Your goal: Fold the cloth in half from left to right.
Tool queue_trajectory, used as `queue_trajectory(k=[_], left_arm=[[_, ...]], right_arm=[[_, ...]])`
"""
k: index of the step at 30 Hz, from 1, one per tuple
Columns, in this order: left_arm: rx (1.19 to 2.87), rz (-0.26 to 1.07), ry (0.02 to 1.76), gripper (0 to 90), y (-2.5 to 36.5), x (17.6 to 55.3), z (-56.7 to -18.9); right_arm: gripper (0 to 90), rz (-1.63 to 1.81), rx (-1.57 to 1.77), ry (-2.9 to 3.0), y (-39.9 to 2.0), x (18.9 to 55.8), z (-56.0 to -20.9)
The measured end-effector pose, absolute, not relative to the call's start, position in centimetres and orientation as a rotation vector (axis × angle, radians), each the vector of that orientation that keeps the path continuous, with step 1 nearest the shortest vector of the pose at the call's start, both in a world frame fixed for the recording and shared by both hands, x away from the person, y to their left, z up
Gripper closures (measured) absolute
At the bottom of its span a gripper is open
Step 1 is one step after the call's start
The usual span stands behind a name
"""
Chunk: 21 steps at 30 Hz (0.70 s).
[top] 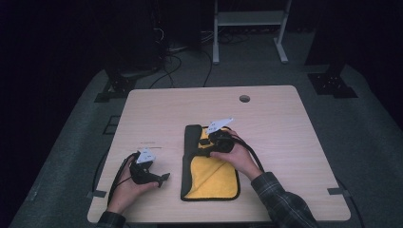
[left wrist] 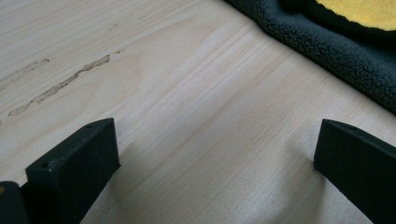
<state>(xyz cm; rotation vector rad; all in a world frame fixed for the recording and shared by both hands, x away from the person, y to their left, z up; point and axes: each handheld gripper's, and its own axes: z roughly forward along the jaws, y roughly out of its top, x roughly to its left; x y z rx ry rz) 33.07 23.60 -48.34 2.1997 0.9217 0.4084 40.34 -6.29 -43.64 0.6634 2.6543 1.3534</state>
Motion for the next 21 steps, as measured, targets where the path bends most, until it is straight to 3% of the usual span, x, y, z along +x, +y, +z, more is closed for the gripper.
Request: queue_trajectory(k=[14, 21], left_arm=[[2.201, 0.408, 0.921, 0.0, 23.6, 33.1, -48.3], [2.202, 0.408, 0.921, 0.0, 23.6, 33.1, -48.3]], right_arm=[[53.9, 1.241, 0.589, 2.754, -2.3, 40.1, -46.3], [84.6, 1.246, 0.63, 2.728, -2.1, 40.3, -46.5]])
